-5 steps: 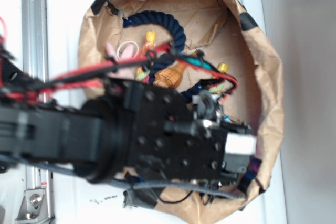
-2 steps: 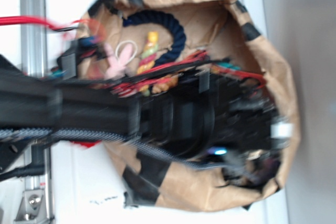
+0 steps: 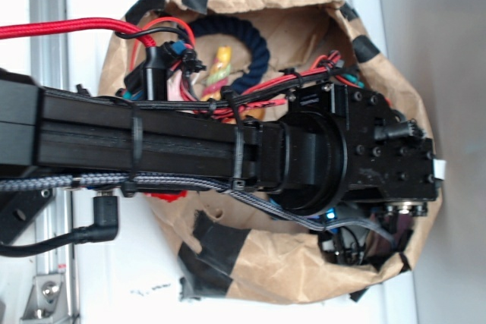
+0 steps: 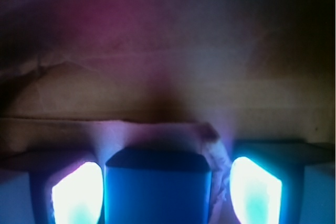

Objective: Grab the blue block.

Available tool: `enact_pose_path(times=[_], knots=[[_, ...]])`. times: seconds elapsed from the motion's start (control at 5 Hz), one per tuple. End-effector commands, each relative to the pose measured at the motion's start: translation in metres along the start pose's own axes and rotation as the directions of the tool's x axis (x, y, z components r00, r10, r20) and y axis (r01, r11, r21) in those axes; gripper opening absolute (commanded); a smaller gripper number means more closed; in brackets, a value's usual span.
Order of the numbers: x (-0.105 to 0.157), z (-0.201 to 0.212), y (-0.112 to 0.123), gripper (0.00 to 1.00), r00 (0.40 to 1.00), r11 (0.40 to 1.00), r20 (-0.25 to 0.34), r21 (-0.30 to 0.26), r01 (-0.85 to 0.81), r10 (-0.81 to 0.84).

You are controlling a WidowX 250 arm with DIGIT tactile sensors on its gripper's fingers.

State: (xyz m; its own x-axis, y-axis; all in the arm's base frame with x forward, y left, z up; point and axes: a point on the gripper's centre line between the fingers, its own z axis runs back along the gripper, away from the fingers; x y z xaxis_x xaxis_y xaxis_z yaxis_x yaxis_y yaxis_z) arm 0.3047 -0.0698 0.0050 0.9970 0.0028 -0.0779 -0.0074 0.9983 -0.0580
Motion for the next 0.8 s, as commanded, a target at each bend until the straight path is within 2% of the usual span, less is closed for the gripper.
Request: enact_pose_path(times=[0.0,0.2,0.4,0.6], knots=[[-0.041,-0.012,-0.02,0.0,0.998,1.0,-0.065,0.018,0.018,-0.016],[-0.046,-0.013,-0.023,0.0,0.997,0.999,-0.075,0.016,0.031,-0.03],[-0.047,0.001,-0.017,0.0,0.991,0.999,-0.131,0.048,0.022,-0.016],[-0.047,0.035,-0.001,0.0,0.996,0.996,-0.079,0.081,-0.044,0.05]])
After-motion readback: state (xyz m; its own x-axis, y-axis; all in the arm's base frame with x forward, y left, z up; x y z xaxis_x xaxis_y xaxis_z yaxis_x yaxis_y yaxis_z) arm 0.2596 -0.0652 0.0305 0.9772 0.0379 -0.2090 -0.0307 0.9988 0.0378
